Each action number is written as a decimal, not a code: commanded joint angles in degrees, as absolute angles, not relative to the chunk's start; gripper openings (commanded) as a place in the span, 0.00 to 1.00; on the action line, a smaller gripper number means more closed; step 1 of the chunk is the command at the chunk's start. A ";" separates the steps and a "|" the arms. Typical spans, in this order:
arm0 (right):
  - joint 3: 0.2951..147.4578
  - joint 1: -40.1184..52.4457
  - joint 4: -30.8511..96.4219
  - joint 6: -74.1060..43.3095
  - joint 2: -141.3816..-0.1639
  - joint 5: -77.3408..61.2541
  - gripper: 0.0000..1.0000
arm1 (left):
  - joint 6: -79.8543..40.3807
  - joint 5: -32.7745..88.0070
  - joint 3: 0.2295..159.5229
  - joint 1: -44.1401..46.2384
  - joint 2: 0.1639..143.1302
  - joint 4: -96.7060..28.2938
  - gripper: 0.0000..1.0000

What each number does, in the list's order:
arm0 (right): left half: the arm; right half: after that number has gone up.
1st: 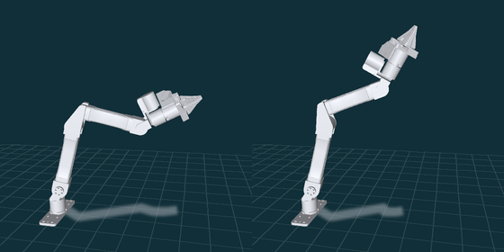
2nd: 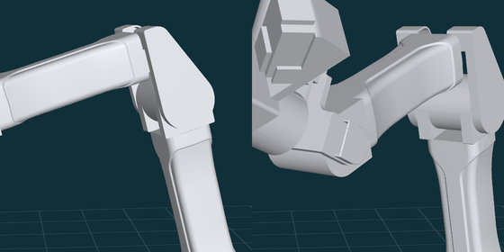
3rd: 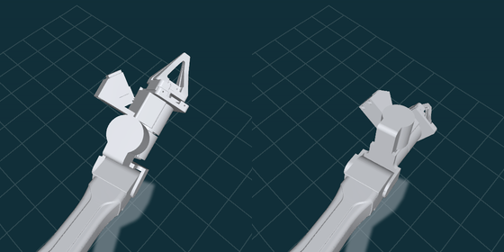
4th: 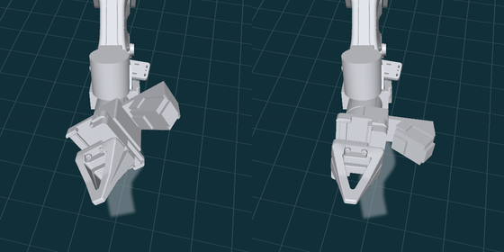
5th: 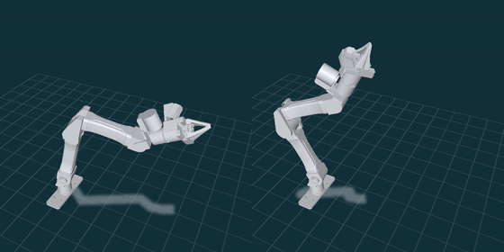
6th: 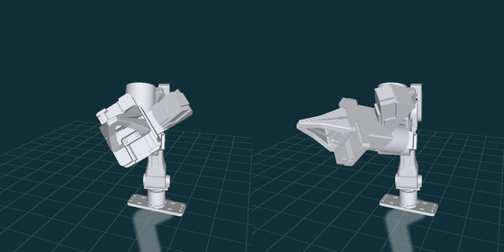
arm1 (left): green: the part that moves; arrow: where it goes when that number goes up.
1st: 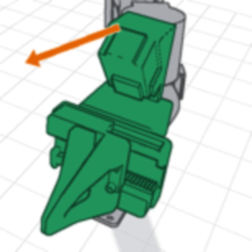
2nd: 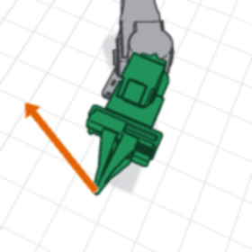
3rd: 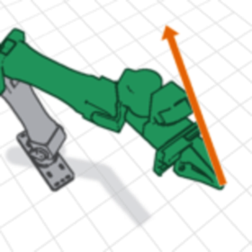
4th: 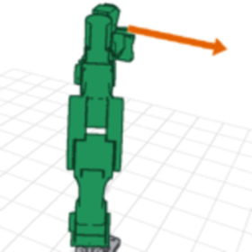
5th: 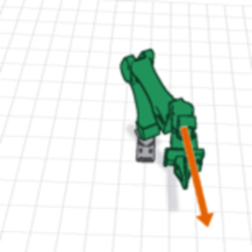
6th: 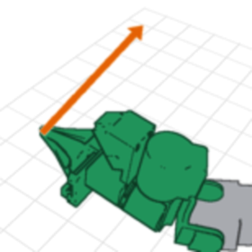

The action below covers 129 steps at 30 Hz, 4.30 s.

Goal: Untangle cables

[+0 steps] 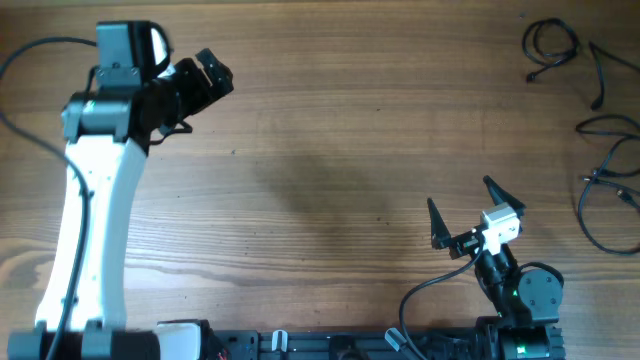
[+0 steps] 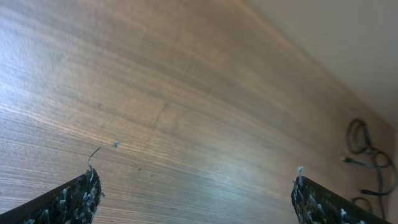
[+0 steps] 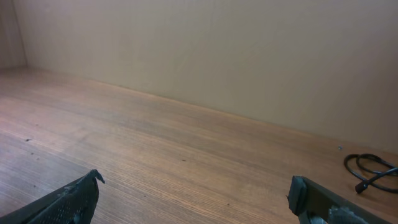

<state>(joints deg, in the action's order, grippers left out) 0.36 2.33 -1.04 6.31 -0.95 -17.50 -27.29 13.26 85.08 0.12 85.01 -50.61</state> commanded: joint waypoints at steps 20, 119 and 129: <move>0.30 2.68 -1.23 6.02 -0.43 -16.49 1.00 | -22.65 8.93 69.08 0.10 61.43 -38.35 1.00; 0.30 2.68 -1.23 6.02 -0.43 -16.49 1.00 | -6.83 5.48 0.89 -3.11 0.23 -5.02 1.00; 0.30 2.68 -1.26 6.02 -0.43 -16.49 1.00 | -6.85 5.48 0.89 -3.11 0.23 -5.02 1.00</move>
